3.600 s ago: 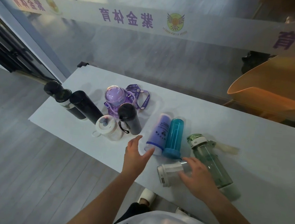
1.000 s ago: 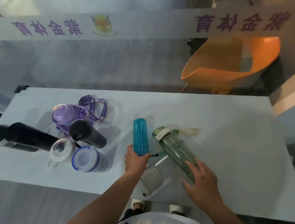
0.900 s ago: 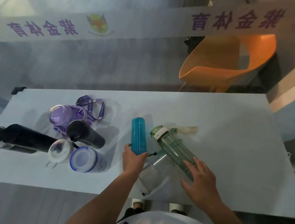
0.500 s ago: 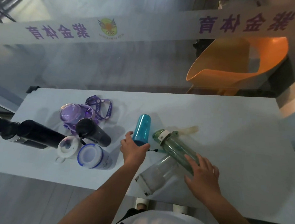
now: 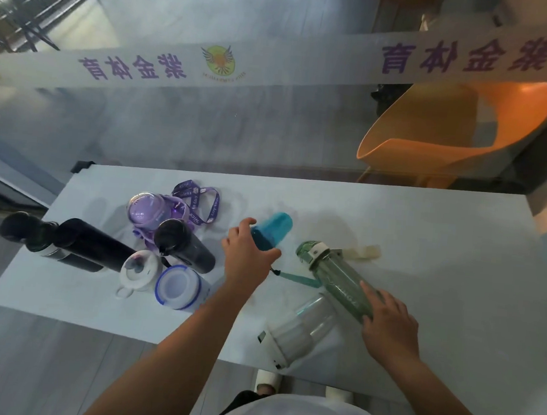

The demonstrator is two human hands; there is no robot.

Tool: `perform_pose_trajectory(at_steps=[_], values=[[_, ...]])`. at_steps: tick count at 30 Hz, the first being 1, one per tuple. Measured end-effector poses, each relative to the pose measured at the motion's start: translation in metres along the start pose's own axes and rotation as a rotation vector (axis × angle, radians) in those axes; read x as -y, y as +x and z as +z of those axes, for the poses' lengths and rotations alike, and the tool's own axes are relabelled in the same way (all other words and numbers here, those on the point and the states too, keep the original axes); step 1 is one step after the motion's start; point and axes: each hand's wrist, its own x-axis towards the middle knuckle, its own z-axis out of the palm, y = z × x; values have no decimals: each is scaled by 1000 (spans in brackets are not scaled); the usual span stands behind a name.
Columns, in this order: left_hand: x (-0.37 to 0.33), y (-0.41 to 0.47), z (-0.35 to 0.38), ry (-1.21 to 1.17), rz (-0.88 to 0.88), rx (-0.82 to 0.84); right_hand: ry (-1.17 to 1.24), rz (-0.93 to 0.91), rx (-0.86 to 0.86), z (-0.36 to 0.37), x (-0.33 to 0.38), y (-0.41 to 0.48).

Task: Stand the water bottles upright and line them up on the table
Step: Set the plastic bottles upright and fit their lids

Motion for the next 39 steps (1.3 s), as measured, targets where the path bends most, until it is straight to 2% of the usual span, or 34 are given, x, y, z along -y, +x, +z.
perform_pose_trajectory(at_steps=[3,9,14,19,30,33,35,39], values=[[-11,18,-21,54,39,30,7,10,2,-1,-2,3],[-27,63,-52,259,51,214,-10,-25,-45,3,2,-5],[-32,77,-52,524,135,281,-25,-16,-76,7,5,-13],[-31,80,-50,588,185,289,-27,-3,-89,10,8,-16],[-24,82,-55,480,187,331,-53,-27,-62,8,4,-15],[-26,71,-58,504,241,244,-77,-57,4,-3,3,-7],[-28,49,-61,386,277,160,-90,-70,41,-15,4,1],[-21,-20,-53,-30,353,68,-60,-138,67,-32,16,20]])
